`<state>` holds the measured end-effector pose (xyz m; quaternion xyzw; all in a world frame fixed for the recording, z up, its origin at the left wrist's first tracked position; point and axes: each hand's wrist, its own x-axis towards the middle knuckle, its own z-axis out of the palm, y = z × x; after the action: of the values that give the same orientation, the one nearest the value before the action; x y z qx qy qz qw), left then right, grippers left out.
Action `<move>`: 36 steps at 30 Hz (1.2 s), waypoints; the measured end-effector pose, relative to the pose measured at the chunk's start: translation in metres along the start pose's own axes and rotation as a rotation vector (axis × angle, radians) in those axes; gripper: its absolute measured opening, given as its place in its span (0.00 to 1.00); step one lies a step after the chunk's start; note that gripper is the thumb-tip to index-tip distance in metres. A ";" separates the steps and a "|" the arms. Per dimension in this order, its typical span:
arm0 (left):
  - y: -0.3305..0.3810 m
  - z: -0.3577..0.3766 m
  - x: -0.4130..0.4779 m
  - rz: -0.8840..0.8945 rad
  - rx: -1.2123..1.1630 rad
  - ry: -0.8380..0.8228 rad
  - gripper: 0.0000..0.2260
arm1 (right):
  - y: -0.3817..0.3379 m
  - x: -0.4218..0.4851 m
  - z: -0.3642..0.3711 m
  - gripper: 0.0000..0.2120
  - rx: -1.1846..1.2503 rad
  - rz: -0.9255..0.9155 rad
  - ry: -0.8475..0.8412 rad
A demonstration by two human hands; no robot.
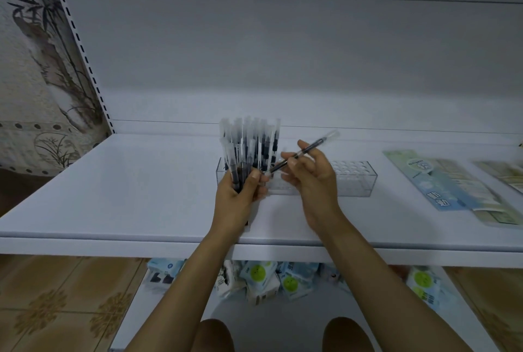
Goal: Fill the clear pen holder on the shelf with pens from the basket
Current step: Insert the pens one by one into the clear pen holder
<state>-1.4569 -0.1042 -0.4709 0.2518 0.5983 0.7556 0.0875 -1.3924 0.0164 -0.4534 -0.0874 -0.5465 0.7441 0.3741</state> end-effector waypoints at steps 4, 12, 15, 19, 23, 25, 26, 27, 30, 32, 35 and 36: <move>0.000 -0.001 0.000 0.031 0.066 0.057 0.11 | -0.014 0.022 0.002 0.15 -0.126 -0.061 0.115; 0.001 -0.002 0.000 0.027 0.056 0.050 0.09 | -0.004 0.048 0.012 0.18 -0.525 -0.208 0.022; 0.001 -0.002 0.000 0.024 0.067 0.041 0.09 | 0.002 0.050 0.011 0.18 -0.565 -0.249 0.016; 0.001 -0.002 0.000 0.035 0.086 0.028 0.07 | 0.008 0.049 0.009 0.19 -0.575 -0.281 0.016; 0.001 -0.002 0.000 0.047 0.091 0.019 0.08 | 0.012 0.048 0.006 0.20 -0.656 -0.298 -0.008; 0.000 -0.002 0.000 0.047 0.091 0.014 0.08 | 0.015 0.047 0.005 0.20 -0.727 -0.319 -0.025; 0.000 -0.002 0.000 0.047 0.090 0.011 0.08 | 0.016 0.047 0.005 0.20 -0.750 -0.323 -0.030; 0.000 -0.002 0.000 0.048 0.090 0.006 0.08 | 0.017 0.046 0.005 0.20 -0.771 -0.326 -0.034; -0.001 -0.002 0.000 0.048 0.100 -0.004 0.07 | 0.019 0.044 0.005 0.20 -0.829 -0.350 -0.056; -0.002 -0.002 0.001 0.042 0.101 -0.003 0.07 | 0.019 0.043 0.005 0.21 -0.857 -0.352 -0.072; -0.002 -0.002 0.001 0.035 0.097 -0.005 0.06 | 0.018 0.044 0.005 0.21 -0.868 -0.321 -0.078; -0.002 -0.002 0.001 0.036 0.095 -0.007 0.06 | 0.018 0.045 0.005 0.21 -0.862 -0.307 -0.077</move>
<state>-1.4597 -0.1050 -0.4732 0.2689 0.6286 0.7270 0.0639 -1.4349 0.0392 -0.4545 -0.1255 -0.8263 0.3873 0.3891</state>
